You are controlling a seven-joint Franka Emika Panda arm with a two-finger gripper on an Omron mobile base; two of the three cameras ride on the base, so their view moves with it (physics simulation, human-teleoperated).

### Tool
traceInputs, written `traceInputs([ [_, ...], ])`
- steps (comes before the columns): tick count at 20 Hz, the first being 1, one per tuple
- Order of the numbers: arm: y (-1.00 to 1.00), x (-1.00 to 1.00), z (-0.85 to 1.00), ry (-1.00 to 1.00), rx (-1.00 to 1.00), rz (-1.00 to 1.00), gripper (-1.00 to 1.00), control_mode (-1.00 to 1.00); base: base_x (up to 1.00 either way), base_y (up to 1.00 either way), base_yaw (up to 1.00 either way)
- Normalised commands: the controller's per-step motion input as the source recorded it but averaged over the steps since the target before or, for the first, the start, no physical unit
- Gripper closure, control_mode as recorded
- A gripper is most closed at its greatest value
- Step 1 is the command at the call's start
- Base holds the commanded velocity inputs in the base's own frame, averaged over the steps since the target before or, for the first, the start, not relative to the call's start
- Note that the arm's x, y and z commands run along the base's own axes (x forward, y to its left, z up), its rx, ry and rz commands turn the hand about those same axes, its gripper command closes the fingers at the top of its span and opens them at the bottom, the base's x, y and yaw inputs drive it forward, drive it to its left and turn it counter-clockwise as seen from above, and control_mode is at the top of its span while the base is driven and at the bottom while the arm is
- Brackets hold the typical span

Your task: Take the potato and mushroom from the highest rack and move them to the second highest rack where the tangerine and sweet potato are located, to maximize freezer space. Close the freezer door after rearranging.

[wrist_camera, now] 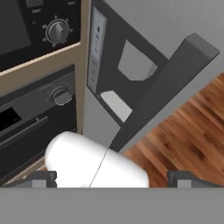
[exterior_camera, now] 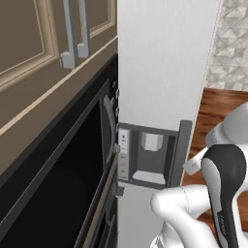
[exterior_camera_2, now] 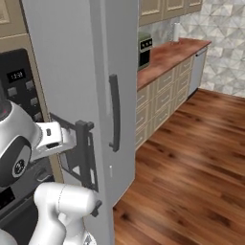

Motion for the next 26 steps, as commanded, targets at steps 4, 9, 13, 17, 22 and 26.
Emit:
traceInputs([
  [4,0.0,0.0,0.0,0.0,0.0,0.0,-1.0,1.0,0.33,0.06,-0.02],
  [9,0.0,0.0,0.0,0.0,0.0,0.0,-1.0,1.0,0.43,0.06,-0.01],
  [13,0.0,0.0,0.0,0.0,0.0,0.0,-1.0,1.0,0.45,0.08,-0.02],
  [17,0.0,0.08,0.0,-0.01,0.0,0.0,-1.0,-1.0,0.22,0.04,-0.01],
  [22,0.09,0.42,-0.04,-0.11,0.07,0.0,-1.0,-1.0,0.0,0.0,0.0],
  [26,0.3,0.69,-0.1,-0.23,0.13,0.0,-1.0,-1.0,0.0,0.0,0.0],
])
